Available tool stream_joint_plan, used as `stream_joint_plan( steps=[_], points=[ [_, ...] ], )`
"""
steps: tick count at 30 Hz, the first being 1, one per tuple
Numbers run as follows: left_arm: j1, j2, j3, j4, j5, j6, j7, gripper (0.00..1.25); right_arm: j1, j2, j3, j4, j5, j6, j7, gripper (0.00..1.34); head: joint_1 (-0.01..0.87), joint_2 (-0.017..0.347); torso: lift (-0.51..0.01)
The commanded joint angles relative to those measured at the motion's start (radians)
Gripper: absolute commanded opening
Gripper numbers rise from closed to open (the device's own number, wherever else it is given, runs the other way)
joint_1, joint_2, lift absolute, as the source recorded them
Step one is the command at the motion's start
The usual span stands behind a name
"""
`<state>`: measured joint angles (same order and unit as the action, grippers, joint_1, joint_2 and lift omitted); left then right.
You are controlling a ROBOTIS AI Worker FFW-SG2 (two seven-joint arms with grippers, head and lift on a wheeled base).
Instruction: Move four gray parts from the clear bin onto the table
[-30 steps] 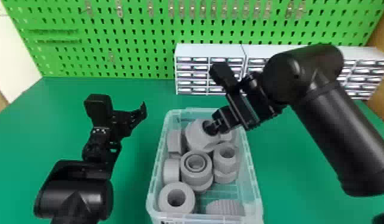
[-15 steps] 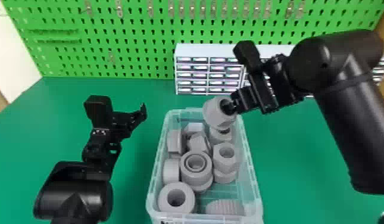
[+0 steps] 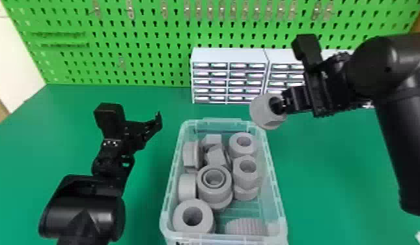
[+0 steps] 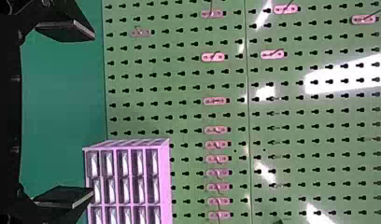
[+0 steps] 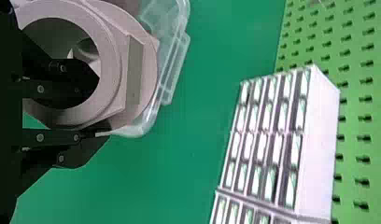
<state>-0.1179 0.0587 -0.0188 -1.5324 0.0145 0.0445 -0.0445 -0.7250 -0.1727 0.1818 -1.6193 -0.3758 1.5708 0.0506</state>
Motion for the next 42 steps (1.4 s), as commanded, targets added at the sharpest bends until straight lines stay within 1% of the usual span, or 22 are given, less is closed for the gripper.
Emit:
stream_joint_plan(
  steps=[1, 14, 20, 24, 27, 34, 42],
  points=[
    [-0.002, 0.0, -0.003, 0.0, -0.001, 0.0, 0.002, 1.13, 0.016, -0.007, -0.041, -0.013, 0.034, 0.001, 0.0, 0.14, 0.693, 0.072, -0.052],
    [-0.003, 0.0, -0.006, 0.002, -0.001, 0.0, 0.006, 1.13, 0.056, -0.022, -0.108, -0.019, 0.092, 0.001, 0.0, 0.14, 0.693, 0.072, -0.052],
    [-0.006, 0.0, -0.012, 0.005, 0.001, 0.0, 0.006, 1.13, 0.079, -0.033, -0.153, -0.019, 0.13, 0.001, 0.0, 0.14, 0.693, 0.072, -0.052],
    [-0.006, 0.0, -0.017, 0.006, 0.002, 0.0, 0.008, 1.13, 0.095, -0.039, -0.166, -0.019, 0.159, 0.001, 0.0, 0.14, 0.693, 0.072, -0.052],
    [-0.011, 0.0, -0.023, 0.011, 0.005, 0.0, 0.009, 1.13, 0.104, -0.039, -0.182, -0.013, 0.187, 0.001, 0.0, 0.14, 0.693, 0.072, -0.052],
    [-0.016, 0.0, -0.027, 0.012, 0.007, 0.0, 0.009, 1.13, 0.118, -0.044, -0.197, 0.012, 0.209, 0.001, 0.0, 0.14, 0.693, 0.072, -0.052],
    [-0.017, 0.0, -0.033, 0.014, 0.01, 0.0, 0.012, 1.13, 0.136, -0.047, -0.206, 0.048, 0.213, 0.001, 0.0, 0.14, 0.693, 0.072, -0.052]
  ],
)
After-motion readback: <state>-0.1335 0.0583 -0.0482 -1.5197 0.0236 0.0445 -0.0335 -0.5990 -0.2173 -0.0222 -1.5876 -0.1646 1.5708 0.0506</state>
